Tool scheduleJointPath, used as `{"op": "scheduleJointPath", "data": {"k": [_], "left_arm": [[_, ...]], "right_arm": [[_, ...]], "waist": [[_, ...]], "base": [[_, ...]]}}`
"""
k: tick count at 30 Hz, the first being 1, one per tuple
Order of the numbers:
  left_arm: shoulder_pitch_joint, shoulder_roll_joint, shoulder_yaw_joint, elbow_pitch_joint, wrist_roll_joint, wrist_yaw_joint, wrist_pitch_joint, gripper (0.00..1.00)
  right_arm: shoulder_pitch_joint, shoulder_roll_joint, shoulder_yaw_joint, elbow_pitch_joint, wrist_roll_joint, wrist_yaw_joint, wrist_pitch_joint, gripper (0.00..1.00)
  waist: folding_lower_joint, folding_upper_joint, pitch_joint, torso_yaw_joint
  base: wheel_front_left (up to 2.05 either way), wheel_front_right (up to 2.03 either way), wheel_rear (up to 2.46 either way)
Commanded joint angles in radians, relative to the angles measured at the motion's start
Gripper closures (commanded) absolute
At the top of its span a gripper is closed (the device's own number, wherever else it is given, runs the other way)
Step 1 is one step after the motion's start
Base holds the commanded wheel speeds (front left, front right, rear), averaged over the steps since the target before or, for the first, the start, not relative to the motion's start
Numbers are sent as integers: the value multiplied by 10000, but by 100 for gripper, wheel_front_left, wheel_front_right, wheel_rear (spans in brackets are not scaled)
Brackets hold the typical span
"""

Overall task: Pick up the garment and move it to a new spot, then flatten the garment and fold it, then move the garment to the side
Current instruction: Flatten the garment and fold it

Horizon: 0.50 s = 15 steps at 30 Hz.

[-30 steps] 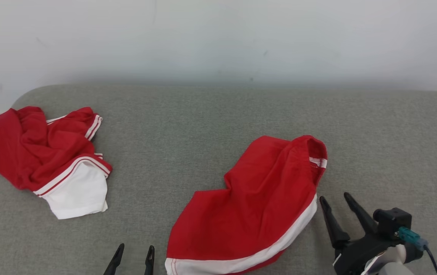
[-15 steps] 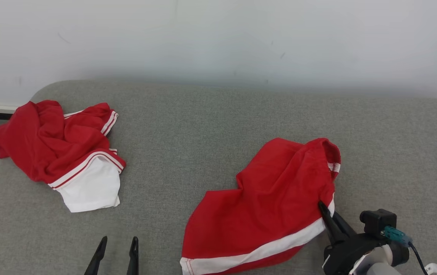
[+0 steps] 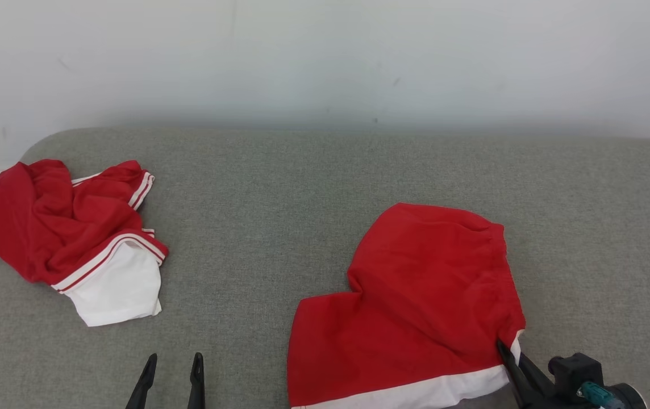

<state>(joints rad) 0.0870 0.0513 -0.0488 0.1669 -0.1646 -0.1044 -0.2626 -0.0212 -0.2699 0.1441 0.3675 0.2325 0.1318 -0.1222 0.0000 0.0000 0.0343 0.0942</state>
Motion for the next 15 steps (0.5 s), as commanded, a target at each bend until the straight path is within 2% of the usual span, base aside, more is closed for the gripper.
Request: {"op": "scheduleJointPath", "data": {"k": [1,5,11,12,13,15], "left_arm": [[-50,-15,-37,7,-46,17,-34,0],[-290,-16,-243,114,-37,-31,-34,0],[-492,-16,-536,267,-147,-50,-34,0],[-490,-16,-581,274,-170,-26,-34,0],[-468,-15,-625,295,-185,-9,-34,0],[-445,-15,-630,313,-204,14,-34,0]], "right_arm": [[50,123,-65,-337,-430,-23,219,100],[-235,400,51,-817,-1160,-23,993,100],[-1024,547,579,-19,-1384,-25,1732,100],[-1185,569,678,160,-1350,-23,1654,58],[-1281,593,728,368,-1339,-23,1621,0],[-1351,630,804,545,-1251,-23,1518,0]], "waist": [[0,0,49,88],[0,0,113,412],[0,0,118,969],[0,0,96,1026],[0,0,63,1083],[0,0,29,1109]], "base": [[0,0,0],[0,0,0],[0,0,0],[0,0,0],[0,0,0],[0,0,0]]}}
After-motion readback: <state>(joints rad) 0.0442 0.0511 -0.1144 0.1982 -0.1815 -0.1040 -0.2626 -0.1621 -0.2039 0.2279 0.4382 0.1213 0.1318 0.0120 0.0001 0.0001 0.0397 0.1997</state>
